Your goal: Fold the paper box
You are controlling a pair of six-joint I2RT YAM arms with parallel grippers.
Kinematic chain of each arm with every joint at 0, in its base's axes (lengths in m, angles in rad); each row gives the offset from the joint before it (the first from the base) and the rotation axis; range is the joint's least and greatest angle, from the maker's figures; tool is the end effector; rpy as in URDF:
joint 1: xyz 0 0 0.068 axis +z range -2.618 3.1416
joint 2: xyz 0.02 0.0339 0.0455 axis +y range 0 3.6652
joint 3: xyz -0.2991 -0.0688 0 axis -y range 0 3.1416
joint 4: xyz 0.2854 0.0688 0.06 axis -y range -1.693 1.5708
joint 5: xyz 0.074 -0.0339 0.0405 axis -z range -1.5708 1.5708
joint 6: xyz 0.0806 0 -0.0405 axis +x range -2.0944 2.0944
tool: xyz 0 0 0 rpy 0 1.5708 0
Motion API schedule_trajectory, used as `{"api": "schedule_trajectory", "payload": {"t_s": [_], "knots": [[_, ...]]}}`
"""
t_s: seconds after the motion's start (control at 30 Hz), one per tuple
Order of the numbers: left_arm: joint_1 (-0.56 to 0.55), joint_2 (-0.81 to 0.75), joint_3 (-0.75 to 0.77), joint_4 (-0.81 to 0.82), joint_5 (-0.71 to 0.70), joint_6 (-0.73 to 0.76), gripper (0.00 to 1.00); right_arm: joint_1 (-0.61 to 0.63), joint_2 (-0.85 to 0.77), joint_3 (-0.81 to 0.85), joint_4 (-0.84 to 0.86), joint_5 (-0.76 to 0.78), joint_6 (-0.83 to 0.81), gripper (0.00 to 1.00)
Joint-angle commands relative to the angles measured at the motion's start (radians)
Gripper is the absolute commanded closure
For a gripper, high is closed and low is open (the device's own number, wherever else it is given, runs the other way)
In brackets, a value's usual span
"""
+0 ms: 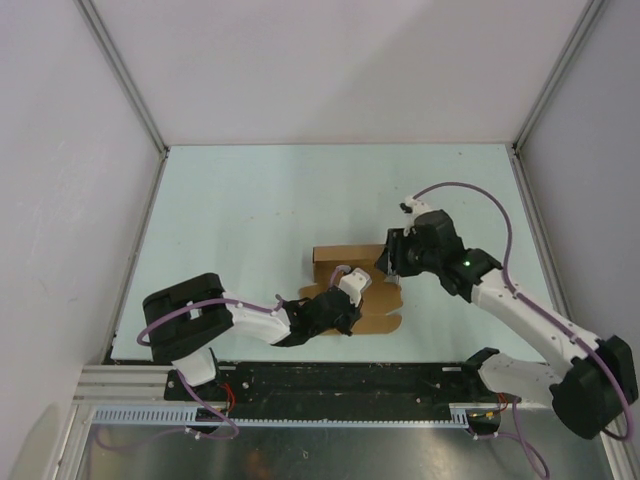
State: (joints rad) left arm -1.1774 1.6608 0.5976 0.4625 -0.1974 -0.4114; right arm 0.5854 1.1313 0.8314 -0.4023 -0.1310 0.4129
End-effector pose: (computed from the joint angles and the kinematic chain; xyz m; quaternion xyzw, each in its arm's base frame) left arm 0.1542 -0.3304 0.1046 0.2864 0.8337 -0.2699 0.3873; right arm 0.2447 0.1749 0.2578 -0.1054 0.8995 0.2531 0.3402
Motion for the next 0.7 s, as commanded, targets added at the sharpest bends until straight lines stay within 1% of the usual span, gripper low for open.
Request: {"api": "schedule_trajectory", "payload": {"t_s": [0.0,0.2,0.4,0.5,0.67], "knots": [[-0.001,-0.059,0.019,0.005,0.056,-0.01,1.0,-0.05,-0.116,-0.002,-0.006,0.011,0.0,0.51],[-0.001,-0.099,0.028,-0.008,0.064,0.008,1.0,-0.127,-0.142,-0.017,-0.029,0.082,0.023,0.5],[-0.001,-0.11,0.037,-0.021,0.087,0.005,1.0,-0.176,-0.088,-0.015,-0.059,0.111,0.05,0.5],[-0.001,-0.154,0.048,-0.036,0.105,0.014,0.99,-0.188,-0.073,-0.02,-0.061,0.129,0.056,0.5],[-0.001,-0.288,0.119,-0.149,0.105,0.075,0.95,-0.216,-0.082,-0.026,-0.052,0.16,0.058,0.49]]}}
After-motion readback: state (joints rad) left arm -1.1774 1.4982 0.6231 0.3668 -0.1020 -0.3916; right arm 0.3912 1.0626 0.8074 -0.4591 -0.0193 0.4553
